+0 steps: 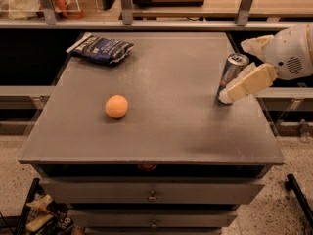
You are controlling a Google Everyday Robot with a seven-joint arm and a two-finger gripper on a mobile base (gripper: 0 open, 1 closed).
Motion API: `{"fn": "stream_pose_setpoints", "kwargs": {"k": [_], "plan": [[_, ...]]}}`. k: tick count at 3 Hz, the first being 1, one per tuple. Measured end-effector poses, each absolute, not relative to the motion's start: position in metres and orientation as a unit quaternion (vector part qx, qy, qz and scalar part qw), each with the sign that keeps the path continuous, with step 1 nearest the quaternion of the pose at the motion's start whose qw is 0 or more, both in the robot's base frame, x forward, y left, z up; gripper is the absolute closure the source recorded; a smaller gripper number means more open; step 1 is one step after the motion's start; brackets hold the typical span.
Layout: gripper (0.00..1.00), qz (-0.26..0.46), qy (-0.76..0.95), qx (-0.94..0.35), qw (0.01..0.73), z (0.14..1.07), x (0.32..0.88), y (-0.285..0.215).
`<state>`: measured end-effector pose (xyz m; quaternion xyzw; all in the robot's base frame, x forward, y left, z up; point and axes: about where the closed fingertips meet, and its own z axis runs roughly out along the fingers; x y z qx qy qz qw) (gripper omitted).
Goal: Move redbull can near orange
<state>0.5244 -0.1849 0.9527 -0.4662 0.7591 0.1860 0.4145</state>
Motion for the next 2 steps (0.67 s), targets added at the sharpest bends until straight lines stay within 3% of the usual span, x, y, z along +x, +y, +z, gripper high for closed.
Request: {"fn": "stream_pose_setpoints", "kwargs": {"k": [2], "plan": [[0.00, 0.194, 0.751, -0.457, 0.435, 0.942, 0.556, -0.197]]}}
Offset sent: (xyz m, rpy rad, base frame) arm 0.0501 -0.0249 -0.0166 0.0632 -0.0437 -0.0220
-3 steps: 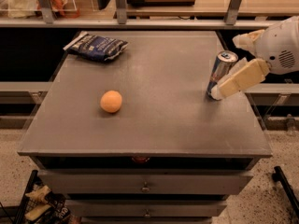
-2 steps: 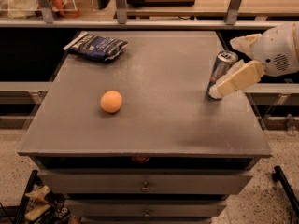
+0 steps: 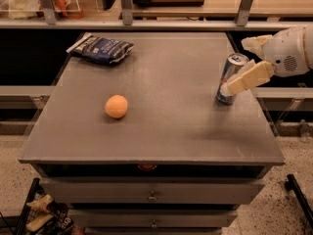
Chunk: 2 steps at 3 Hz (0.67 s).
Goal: Move redbull can near orange
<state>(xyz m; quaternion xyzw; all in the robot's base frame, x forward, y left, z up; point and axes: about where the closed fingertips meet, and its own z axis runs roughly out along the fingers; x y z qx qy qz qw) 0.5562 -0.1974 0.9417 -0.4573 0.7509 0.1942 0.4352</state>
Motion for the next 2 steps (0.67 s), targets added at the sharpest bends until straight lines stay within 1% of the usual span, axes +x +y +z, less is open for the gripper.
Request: {"fn": "stream_pose_setpoints", "kwargs": {"k": [2], "plan": [[0.00, 0.212, 0.747, -0.449, 0.443, 0.9285, 0.5708, -0.1976]]}}
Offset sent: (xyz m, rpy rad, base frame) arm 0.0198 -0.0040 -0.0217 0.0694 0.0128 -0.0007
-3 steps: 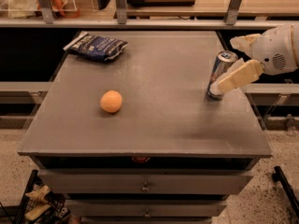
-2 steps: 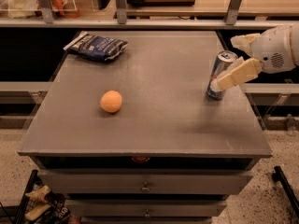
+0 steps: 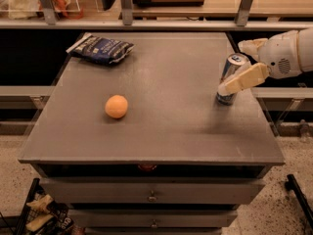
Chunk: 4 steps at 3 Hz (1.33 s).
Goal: Move redbull can near orange
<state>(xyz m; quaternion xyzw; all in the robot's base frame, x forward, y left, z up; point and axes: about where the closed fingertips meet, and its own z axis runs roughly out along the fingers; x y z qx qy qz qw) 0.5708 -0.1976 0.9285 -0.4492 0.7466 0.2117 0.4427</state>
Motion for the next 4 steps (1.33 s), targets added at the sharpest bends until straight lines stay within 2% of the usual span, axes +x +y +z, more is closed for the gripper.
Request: {"fn": "stream_pose_setpoints", "kwargs": {"k": [1, 4], "plan": [[0.18, 0.220, 0.744, -0.450, 0.443, 0.924, 0.571, -0.193], [0.87, 0.232, 0.730, -0.458, 0.451, 0.933, 0.571, -0.188]]}}
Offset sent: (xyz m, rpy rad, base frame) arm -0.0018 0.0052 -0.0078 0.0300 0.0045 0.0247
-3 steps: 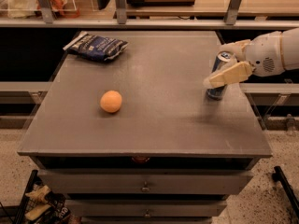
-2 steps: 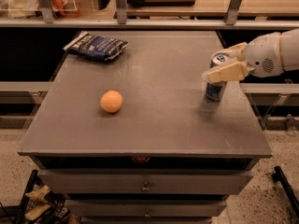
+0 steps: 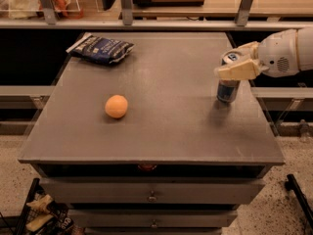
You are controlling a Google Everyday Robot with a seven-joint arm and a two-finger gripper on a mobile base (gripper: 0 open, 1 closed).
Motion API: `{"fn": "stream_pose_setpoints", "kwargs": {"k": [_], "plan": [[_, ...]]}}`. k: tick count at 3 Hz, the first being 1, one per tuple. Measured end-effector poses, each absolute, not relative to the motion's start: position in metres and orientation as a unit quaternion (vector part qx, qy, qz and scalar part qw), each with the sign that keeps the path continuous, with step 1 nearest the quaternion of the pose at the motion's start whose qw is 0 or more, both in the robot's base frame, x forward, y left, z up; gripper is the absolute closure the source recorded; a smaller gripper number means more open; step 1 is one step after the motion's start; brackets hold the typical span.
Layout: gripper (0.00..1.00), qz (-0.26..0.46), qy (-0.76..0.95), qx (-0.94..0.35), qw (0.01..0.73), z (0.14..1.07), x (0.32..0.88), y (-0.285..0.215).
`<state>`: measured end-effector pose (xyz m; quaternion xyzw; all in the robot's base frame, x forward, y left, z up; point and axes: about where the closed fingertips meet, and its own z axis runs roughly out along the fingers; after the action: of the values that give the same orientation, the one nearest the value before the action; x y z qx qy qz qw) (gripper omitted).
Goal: Move redbull can near orange
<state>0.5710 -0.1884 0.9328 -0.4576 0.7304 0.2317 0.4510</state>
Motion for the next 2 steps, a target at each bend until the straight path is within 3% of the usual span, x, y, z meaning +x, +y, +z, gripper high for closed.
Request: {"fn": "stream_pose_setpoints", "kwargs": {"k": [1, 2], "plan": [[1.00, 0.239, 0.715, -0.470, 0.459, 0.9576, 0.5764, -0.1890], [1.00, 0.237, 0.711, -0.473, 0.463, 0.9636, 0.5769, -0.1880]]}}
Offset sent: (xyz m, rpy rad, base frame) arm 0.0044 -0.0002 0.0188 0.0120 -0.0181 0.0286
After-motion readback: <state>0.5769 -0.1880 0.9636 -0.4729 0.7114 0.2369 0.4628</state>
